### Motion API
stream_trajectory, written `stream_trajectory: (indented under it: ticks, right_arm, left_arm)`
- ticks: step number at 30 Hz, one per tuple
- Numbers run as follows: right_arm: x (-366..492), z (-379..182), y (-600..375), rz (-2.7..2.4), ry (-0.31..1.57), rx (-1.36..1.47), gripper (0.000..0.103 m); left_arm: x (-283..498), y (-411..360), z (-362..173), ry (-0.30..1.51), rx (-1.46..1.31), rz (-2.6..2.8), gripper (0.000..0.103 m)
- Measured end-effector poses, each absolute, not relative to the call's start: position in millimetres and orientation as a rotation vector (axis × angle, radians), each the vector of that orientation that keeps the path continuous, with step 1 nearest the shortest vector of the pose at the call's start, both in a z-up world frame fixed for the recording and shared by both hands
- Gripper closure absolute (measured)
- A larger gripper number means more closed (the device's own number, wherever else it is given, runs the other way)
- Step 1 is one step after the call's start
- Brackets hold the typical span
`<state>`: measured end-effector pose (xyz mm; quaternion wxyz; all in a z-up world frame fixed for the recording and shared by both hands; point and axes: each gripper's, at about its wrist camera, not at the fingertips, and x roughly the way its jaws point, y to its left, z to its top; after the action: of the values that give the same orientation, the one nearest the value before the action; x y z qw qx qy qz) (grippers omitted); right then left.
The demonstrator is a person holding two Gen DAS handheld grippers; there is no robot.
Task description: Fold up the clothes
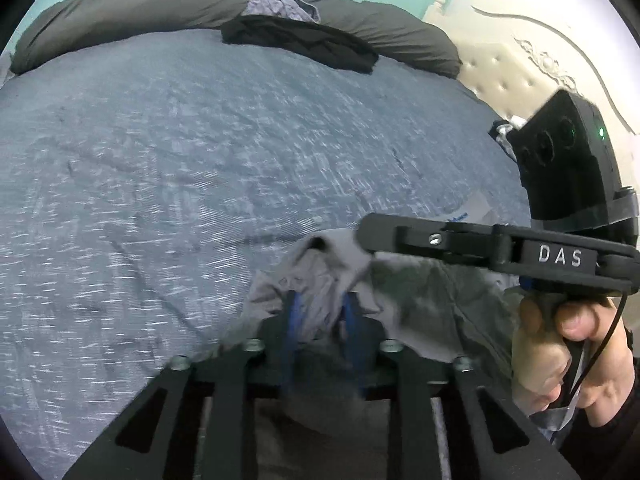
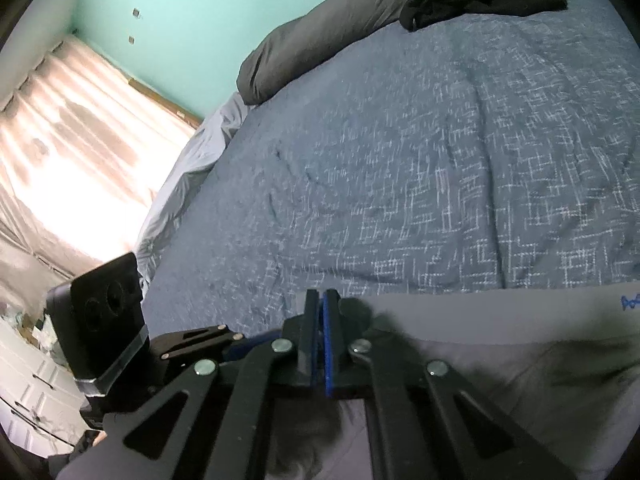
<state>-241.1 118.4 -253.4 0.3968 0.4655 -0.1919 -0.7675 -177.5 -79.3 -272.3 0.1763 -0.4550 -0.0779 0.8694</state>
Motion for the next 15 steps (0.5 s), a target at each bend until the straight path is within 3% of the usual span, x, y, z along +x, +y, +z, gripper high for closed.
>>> stream_trajectory:
  ticks: [15]
  right_arm:
    - [-243,-246,129,-1.946,-0.521,1.147,0.102]
  left_arm:
    - [-183,-91,-273,-0.161,-1.247,2.521,0.071]
